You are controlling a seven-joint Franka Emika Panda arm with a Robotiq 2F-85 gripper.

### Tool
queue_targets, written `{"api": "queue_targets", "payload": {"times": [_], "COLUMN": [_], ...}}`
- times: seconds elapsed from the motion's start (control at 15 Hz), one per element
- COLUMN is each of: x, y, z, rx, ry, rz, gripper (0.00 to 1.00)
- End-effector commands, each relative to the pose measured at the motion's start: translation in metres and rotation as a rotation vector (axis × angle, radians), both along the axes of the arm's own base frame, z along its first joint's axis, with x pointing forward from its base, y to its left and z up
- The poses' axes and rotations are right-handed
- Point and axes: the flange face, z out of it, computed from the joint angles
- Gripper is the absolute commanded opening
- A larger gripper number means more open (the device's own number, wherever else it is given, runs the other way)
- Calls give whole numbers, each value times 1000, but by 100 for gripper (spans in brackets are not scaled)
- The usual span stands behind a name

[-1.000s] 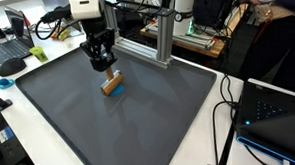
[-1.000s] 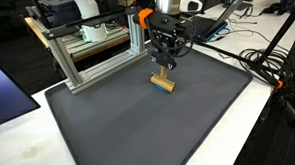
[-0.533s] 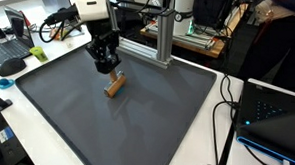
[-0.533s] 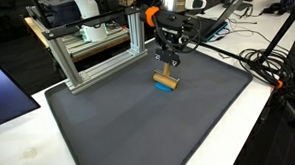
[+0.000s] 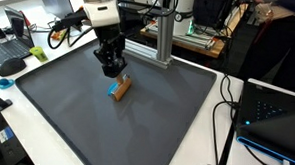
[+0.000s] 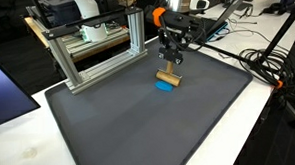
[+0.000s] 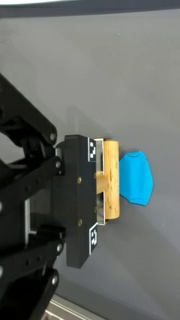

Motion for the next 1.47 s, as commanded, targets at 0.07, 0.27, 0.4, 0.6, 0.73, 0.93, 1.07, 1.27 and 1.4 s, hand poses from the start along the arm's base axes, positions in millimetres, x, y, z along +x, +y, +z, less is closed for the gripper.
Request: {"api": "queue_targets", "payload": {"times": [0.07, 0.27, 0.4, 0.6, 0.73, 0.93, 1.07, 1.27, 1.4], "x": [1, 3, 3, 4, 5, 5, 5, 5, 5], "y": [-22, -32, -33, -32, -32, -32, -33, -33, -33], "z": [-11, -13, -14, -17, -19, -20, -21, -22, -22], "rx": [-48, -62, -64, -68, -83, -98, -106, -117, -123], "ry": [4, 4, 4, 6, 5, 5, 5, 4, 3], "rz": [-34, -56, -63, -66, -73, -81, -84, -84, -81], "gripper": [22, 22, 22, 22, 22, 22, 22, 22, 22]}}
